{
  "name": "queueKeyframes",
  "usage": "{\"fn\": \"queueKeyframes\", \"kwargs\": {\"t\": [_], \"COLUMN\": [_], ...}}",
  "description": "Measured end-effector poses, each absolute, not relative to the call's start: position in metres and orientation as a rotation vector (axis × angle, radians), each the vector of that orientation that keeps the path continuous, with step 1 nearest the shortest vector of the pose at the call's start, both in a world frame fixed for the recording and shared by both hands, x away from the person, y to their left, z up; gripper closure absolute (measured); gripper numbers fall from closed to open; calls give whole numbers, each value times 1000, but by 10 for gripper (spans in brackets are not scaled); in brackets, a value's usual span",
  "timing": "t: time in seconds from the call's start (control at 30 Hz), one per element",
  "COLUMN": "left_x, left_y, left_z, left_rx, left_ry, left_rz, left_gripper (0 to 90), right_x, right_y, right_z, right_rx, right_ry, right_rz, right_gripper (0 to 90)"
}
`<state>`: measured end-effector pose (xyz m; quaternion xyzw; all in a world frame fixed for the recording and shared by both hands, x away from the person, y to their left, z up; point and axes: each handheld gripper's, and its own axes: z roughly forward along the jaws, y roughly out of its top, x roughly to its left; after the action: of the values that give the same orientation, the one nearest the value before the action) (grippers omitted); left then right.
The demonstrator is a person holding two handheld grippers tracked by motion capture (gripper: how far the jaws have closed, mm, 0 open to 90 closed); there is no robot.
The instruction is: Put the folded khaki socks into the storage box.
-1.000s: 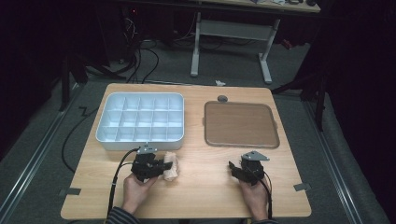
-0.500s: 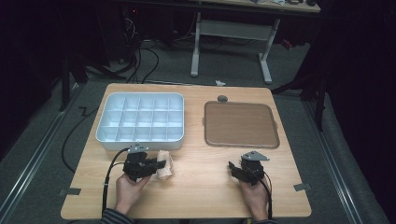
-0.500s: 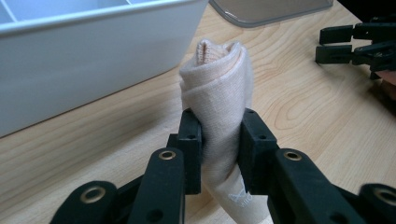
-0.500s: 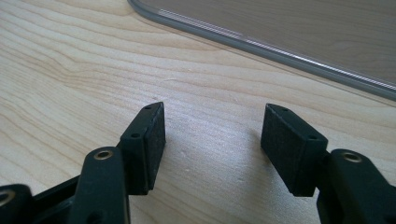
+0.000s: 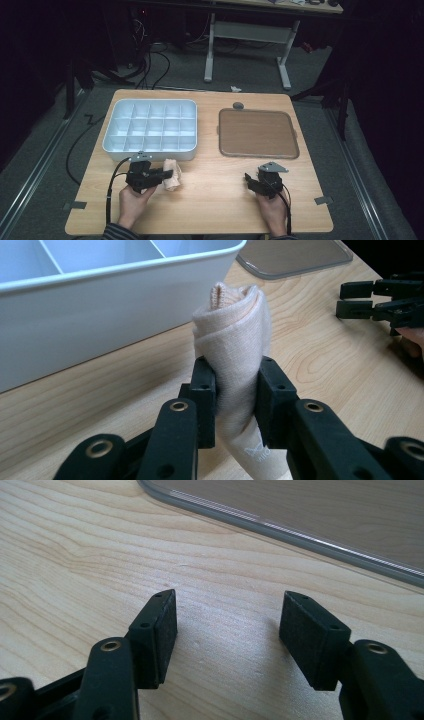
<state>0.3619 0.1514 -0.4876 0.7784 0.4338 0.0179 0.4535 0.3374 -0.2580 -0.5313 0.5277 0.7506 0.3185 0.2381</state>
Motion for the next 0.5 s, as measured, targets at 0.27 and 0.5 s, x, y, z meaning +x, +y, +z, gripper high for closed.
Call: {"fn": "queueKeyframes", "kwargs": {"t": [0.27,0.5], "left_x": [362,365], "left_y": [158,163], "left_z": [-485,-480], "left_rx": [1924,1910], "left_ry": [1078,1087], "left_rz": [41,48], "left_gripper": [732,732], "right_x": [337,338], "right_y": [-258,-258], "right_z": [-531,-531], "right_rx": [1446,1442], "right_ry": [2056,2059], "right_rz": [873,874], "right_gripper": [404,404]}}
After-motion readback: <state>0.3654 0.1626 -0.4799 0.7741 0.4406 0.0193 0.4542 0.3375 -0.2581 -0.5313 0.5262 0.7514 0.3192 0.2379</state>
